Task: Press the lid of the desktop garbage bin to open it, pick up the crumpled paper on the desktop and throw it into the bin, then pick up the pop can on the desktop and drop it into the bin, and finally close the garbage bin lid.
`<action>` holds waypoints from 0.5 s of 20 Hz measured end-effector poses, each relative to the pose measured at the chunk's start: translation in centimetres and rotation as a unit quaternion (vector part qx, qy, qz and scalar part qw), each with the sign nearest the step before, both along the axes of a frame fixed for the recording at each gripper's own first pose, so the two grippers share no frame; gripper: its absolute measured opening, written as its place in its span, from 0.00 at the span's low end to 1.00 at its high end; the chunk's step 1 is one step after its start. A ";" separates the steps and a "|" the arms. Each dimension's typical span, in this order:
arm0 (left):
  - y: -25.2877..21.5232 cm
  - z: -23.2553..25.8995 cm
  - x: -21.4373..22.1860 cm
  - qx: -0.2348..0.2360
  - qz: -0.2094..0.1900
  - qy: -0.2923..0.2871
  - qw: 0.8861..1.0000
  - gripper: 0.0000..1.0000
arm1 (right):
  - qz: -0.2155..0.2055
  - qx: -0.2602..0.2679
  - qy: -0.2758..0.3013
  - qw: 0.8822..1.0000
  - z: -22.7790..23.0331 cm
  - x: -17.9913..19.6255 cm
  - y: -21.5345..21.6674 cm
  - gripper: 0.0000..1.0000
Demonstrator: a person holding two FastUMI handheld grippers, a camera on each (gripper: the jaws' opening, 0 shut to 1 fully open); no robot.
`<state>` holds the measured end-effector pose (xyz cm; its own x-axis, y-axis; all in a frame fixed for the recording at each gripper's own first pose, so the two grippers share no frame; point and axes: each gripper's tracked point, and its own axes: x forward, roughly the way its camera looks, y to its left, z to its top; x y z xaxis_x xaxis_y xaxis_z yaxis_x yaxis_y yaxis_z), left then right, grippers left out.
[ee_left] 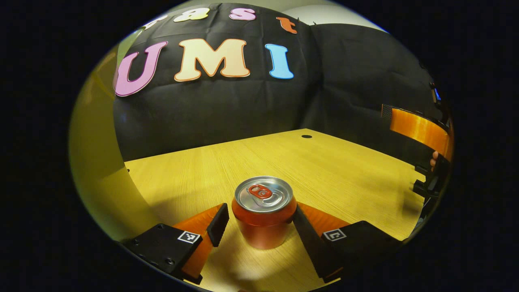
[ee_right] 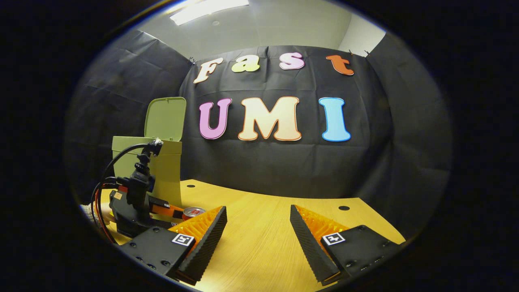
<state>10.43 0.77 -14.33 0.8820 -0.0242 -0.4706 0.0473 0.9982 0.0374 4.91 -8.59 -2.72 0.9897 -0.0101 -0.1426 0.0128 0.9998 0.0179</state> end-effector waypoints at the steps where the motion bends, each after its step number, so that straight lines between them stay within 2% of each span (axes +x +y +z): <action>1: 0.1 -0.3 0.1 0.002 0.001 0.007 1.000 0.92 | -0.001 0.005 0.000 1.000 -0.3 -0.1 -0.1 0.98; 2: 0.2 -0.6 0.2 0.005 0.004 0.011 1.000 0.92 | 0.000 0.009 0.007 1.000 -0.7 0.0 -0.2 0.99; 4: 0.6 -0.4 0.5 0.006 0.009 0.011 1.000 0.81 | -0.003 0.012 0.008 1.000 -0.9 -0.2 -0.4 0.99; 8: 0.3 0.8 0.4 0.014 0.005 0.005 1.000 0.78 | -0.009 0.013 0.011 1.000 -1.2 -0.2 -0.8 0.98; 10: -0.6 3.3 -0.2 0.018 -0.006 -0.014 1.000 0.78 | -0.012 0.011 0.012 1.000 -1.4 -0.1 -1.0 0.98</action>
